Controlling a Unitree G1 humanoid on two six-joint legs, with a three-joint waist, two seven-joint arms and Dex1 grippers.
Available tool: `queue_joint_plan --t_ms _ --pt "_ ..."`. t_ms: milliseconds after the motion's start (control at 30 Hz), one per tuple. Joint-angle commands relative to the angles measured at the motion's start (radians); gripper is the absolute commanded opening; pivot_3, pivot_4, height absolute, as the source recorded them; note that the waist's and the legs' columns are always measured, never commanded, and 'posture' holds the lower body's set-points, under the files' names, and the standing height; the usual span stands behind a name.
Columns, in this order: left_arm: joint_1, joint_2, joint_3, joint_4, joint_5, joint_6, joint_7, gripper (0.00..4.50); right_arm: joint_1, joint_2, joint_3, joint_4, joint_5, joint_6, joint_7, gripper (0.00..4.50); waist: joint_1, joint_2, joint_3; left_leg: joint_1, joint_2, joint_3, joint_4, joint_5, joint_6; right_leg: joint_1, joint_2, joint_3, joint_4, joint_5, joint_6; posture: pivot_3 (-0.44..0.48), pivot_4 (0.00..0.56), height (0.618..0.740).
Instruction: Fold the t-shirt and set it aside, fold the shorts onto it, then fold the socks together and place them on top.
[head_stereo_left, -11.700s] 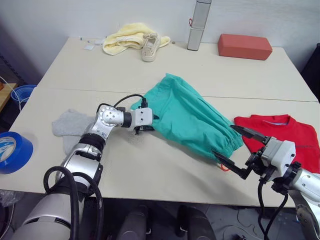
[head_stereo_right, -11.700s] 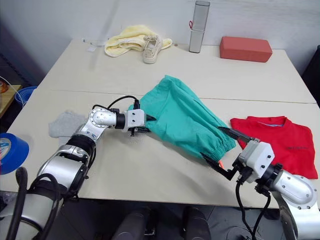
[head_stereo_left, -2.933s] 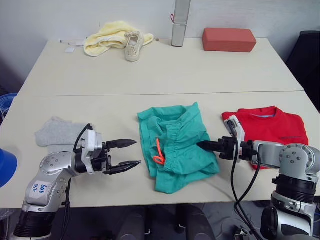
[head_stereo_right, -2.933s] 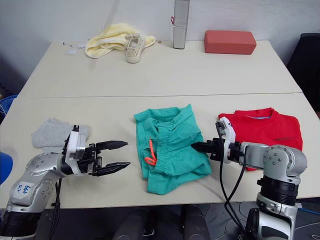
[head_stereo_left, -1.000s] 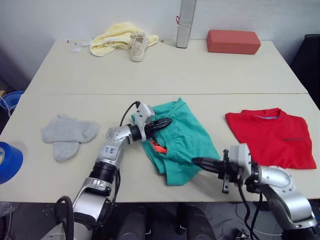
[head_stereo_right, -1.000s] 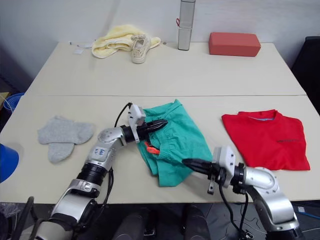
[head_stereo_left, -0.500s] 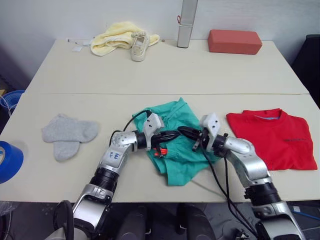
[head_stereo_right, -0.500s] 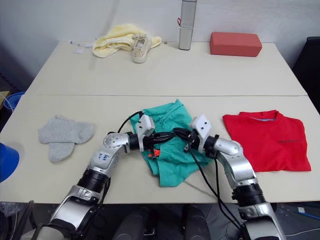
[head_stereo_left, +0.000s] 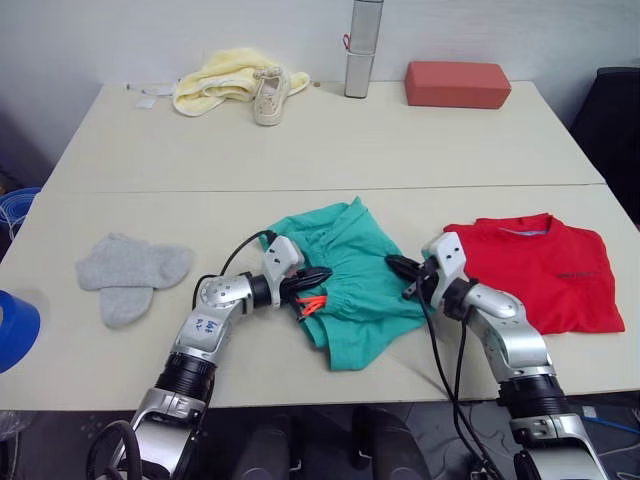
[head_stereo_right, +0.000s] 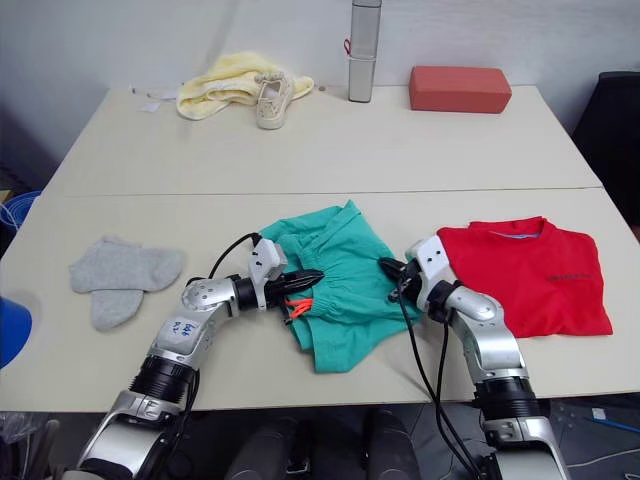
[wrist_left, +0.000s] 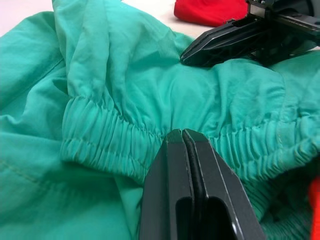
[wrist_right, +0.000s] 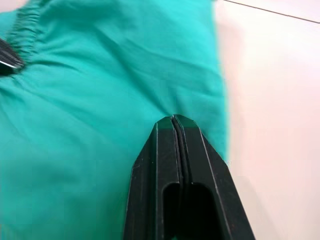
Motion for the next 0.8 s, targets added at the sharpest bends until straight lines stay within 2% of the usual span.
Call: queue_joint_plan --t_ms 33,167,333,433,633,800 --pt "-0.007 0.024 0.045 -0.099 -0.082 0.005 -0.066 0.04 -0.08 0.024 -0.031 -0.085 0.081 -0.029 0.05 0.0 -0.003 0.001 0.001 0.0 0.0 0.0 -0.001 0.001 0.001 0.0 0.0 0.0 0.0 0.0 0.0 0.0 0.15 0.74" --pt "-0.03 -0.002 0.032 -0.134 -0.101 0.038 -0.061 0.04 -0.16 0.068 0.017 -0.04 0.059 -0.026 0.062 0.0 -0.006 0.001 0.001 -0.002 0.0 0.0 -0.001 0.004 0.004 -0.003 0.001 -0.001 0.001 0.0 -0.001 0.0 0.15 0.74" --pt "-0.024 -0.048 -0.052 -0.112 -0.029 0.042 -0.032 0.04 -0.262 0.11 0.103 0.135 -0.063 -0.079 0.027 0.0 0.005 0.001 0.001 -0.002 0.0 0.0 0.0 0.004 0.005 -0.001 0.001 -0.002 -0.001 0.0 -0.001 0.0 0.15 0.74" --pt "-0.01 -0.044 -0.097 -0.112 0.002 0.07 -0.031 0.04 -0.307 0.128 0.12 0.232 -0.108 -0.094 -0.007 0.0 0.001 0.001 0.001 -0.003 -0.001 0.001 0.0 0.005 0.005 -0.001 0.001 -0.001 -0.001 0.0 -0.001 0.0 0.15 0.74" --pt "0.071 -0.014 -0.14 -0.112 0.079 0.096 0.016 0.04 -0.363 0.149 0.076 0.368 -0.145 -0.149 -0.114 0.0 -0.006 0.001 0.001 -0.002 0.0 0.001 -0.001 0.005 0.005 -0.001 0.002 -0.001 0.0 0.0 -0.001 0.0 0.15 0.74" --pt "0.113 0.005 -0.08 -0.135 0.052 0.063 0.036 0.04 -0.335 0.125 0.013 0.311 -0.064 -0.134 -0.064 0.0 -0.008 0.001 0.001 0.0 0.0 0.0 -0.001 0.005 0.004 0.0 0.001 -0.001 -0.001 0.0 -0.001 0.0 0.15 0.74"
